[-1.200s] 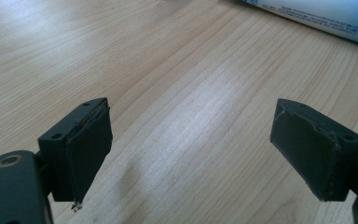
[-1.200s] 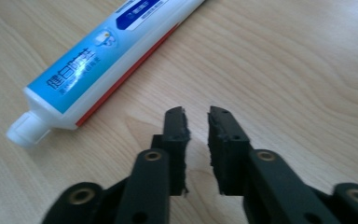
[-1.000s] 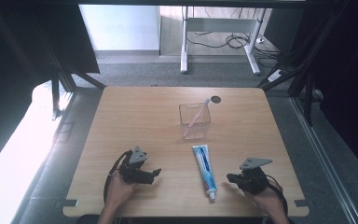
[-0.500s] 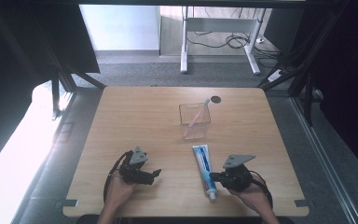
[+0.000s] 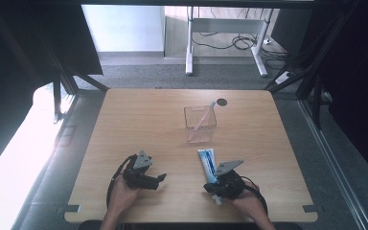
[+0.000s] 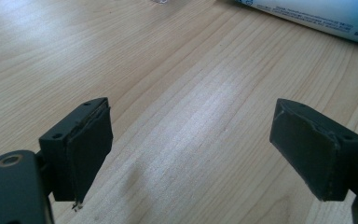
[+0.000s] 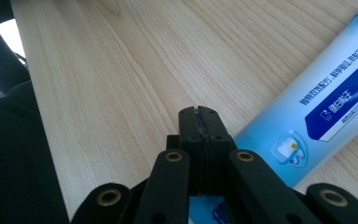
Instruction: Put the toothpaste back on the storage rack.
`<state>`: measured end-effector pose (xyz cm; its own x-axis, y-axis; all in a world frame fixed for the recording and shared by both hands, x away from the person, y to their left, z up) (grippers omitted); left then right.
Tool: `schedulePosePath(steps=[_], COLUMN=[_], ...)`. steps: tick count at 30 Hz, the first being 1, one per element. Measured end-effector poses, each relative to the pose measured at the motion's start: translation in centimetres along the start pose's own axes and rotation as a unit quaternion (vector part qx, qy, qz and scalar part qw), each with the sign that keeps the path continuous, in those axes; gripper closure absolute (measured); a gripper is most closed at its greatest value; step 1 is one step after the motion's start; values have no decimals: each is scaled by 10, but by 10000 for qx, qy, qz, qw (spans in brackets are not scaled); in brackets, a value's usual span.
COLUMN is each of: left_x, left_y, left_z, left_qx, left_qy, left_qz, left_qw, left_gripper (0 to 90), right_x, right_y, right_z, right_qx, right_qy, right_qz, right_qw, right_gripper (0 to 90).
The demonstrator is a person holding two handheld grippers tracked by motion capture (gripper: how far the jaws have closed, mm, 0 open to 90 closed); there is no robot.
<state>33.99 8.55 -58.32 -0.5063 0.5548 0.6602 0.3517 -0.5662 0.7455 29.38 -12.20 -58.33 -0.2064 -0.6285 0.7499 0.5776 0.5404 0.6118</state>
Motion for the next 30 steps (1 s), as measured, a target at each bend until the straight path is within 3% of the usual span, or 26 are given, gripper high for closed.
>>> schedulePosePath(steps=[21,26,30], left_x=[-1,-1,-1], left_y=[0,1,1], left_z=[-2,-3,-3], left_qx=[-3,11,-27], left_qy=[-48,-71,-80], left_qz=[12,3,21], left_qw=[10000,10000,10000], left_gripper=[134,134,134], right_x=[27,30,39], right_y=[-19,-17,-10], right_z=[-44,-40,-40], right_qx=[-304,-305,-253], right_qy=[-638,-481,-582], right_qz=[161,162,175], right_qw=[9974,9982,9978], right_gripper=[898,870,803])
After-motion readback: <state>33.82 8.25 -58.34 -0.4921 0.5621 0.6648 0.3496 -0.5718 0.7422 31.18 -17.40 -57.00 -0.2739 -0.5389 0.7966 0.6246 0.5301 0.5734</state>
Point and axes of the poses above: each handheld gripper's, and its own axes: x roughly backward along the jaws, y roughly out of its top, z roughly to its left, the point moved 10 cm from there along -x, roughly forward along the jaws, and after that the axes turned 7 degrees about -x, right-handed, at the moved point
